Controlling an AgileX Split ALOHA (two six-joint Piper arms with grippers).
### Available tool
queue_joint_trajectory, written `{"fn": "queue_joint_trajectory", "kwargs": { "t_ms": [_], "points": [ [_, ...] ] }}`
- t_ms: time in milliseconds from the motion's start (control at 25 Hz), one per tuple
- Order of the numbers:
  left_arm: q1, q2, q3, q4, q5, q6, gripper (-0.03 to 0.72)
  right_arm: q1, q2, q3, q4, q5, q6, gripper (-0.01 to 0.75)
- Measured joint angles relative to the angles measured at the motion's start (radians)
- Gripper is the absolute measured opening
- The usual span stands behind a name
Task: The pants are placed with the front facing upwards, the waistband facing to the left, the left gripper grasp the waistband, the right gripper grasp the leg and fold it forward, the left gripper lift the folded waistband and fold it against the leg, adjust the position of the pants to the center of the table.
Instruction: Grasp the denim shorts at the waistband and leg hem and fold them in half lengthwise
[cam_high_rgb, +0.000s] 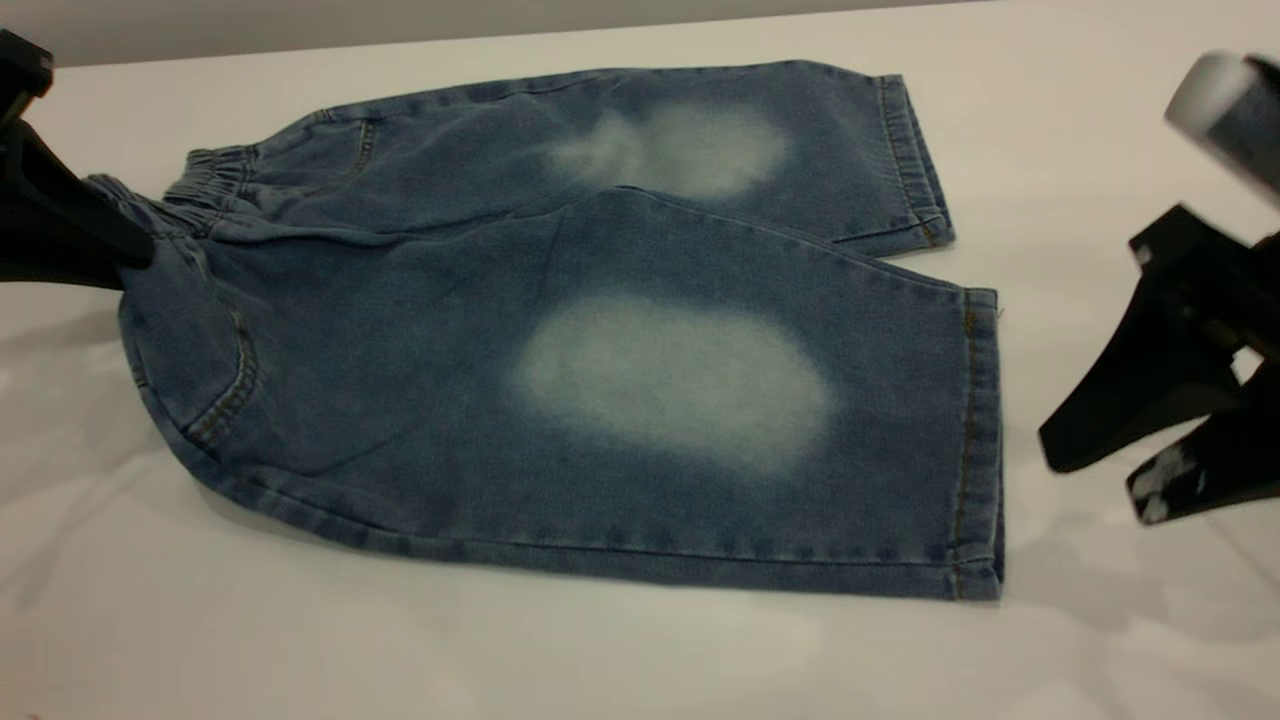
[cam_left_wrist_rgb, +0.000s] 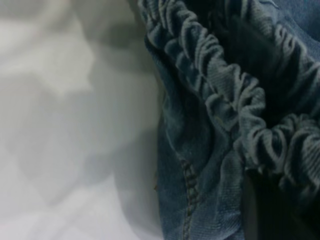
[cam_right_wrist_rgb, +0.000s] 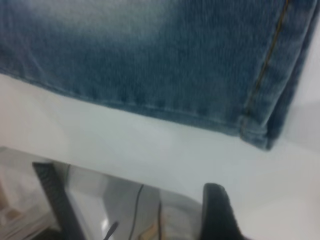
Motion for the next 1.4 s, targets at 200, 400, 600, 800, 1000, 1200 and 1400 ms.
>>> {"fn": "queue_joint_trajectory", "kwargs": {
  "t_ms": [200,400,600,800,1000,1200,1400],
  "points": [
    [0.000,0.000,0.000,-0.001,0.003,0.002,0.120,0.001,0.104,-0.003,0.063,0.026,-0.061,0.371],
    [0.000,0.000,0.000,-0.003,0.003,0.007,0.120,0.001,0.197,-0.003,0.140,0.040,-0.131,0.371],
    [0.000,0.000,0.000,-0.003,0.003,0.002,0.120,0.001,0.231,-0.011,0.199,0.048,-0.193,0.371],
    [0.000,0.000,0.000,-0.004,0.006,0.004,0.120,0.001,0.296,-0.047,0.202,0.063,-0.196,0.371],
    [0.000,0.000,0.000,-0.005,0.007,0.007,0.120,0.001,0.356,-0.074,0.208,0.089,-0.196,0.371],
    [0.000,0.000,0.000,-0.005,0.007,0.007,0.120,0.001,0.383,-0.076,0.213,0.089,-0.197,0.367],
    [0.000,0.000,0.000,-0.006,0.007,0.006,0.120,0.001,0.422,-0.095,0.223,0.132,-0.225,0.363]
  ]
}}
